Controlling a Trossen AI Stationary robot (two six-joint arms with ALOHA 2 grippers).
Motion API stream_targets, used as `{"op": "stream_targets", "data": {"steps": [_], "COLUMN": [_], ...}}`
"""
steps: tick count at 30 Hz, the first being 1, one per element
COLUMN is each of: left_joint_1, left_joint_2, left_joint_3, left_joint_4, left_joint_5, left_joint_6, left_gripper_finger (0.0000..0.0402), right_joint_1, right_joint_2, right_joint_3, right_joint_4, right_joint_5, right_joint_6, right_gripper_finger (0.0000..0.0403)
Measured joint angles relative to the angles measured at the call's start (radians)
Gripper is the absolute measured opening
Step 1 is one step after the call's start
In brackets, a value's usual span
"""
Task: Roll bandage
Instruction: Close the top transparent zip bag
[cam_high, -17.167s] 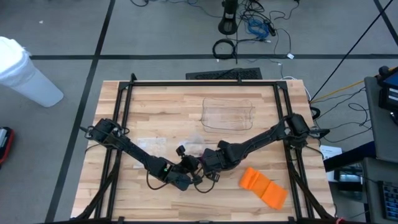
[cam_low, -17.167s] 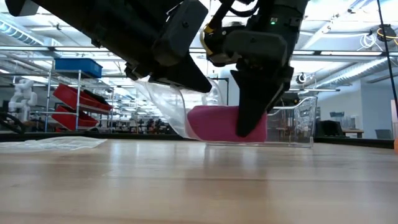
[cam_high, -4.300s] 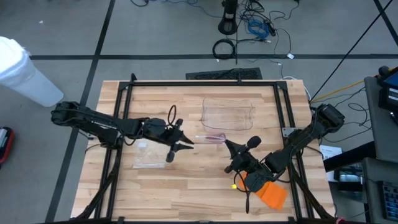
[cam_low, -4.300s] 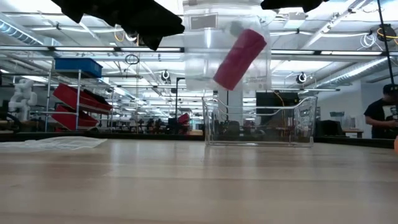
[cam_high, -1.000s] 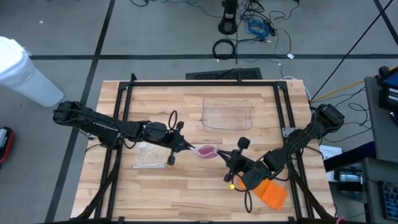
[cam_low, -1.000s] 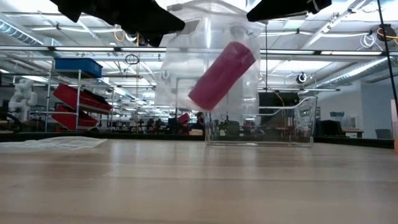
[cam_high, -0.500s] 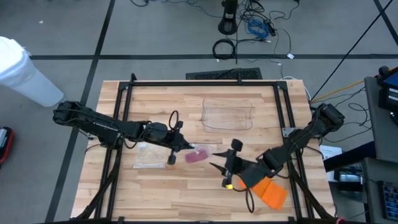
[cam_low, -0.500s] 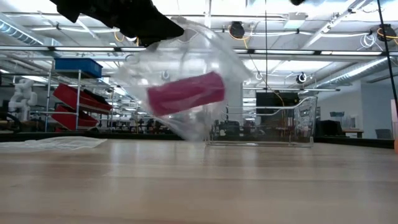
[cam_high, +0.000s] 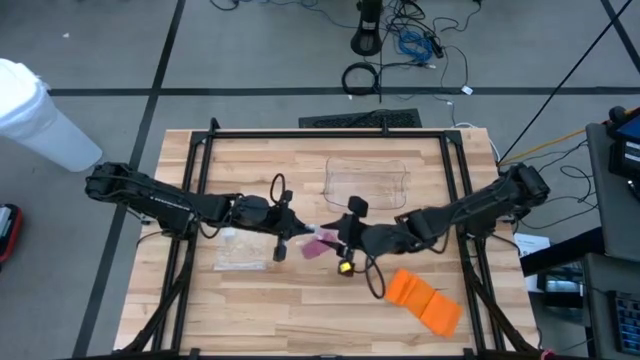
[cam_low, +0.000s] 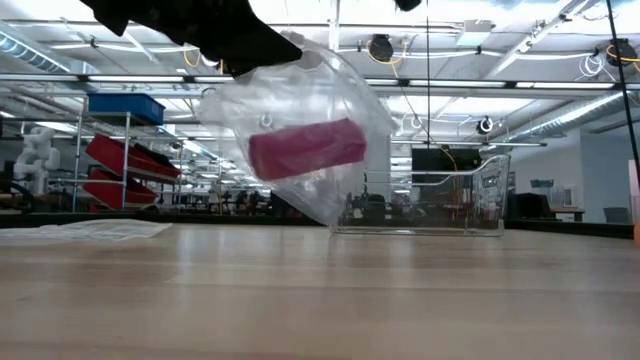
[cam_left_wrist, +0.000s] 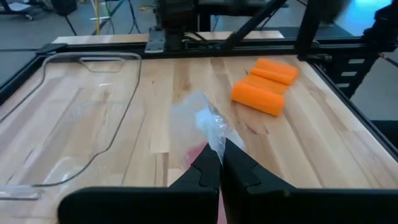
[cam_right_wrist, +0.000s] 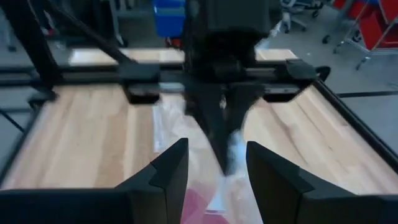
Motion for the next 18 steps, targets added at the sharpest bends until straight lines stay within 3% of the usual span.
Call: {"op": "stream_targets", "data": {"steps": [4,9,13,18], "left_joint_1": [-0.001,-0.001,-0.001,-0.001], "left_joint_2": [0.000,0.000,0.000,0.000], "left_joint_3": [0.000,0.000,0.000,0.000], "left_joint_4": [-0.011,-0.036,-0.048,-0.081], "left_joint_5": [0.021,0.152,0.162,0.161], "left_joint_6": [0.005,0.068,0.071,0.074], "left_gripper_finger": [0.0000,0.0000,0.0000,0.0000], "right_joint_1": [-0.032,-0.048,-0.058,-0.081], "right_joint_2": [0.025,0.031,0.036,0.093], "right_joint_3": [-0.002,-0.002,-0.002,-0.001], "right_joint_4": [0.006,0.012,0.046,0.099], "right_joint_5": [-0.024,-0.104,-0.182,-0.184], "right_joint_6": [-0.078,-0.120,-0.102,-0.100], "right_gripper_finger": [0.0147,0.0146,0.0146,0.0146]}}
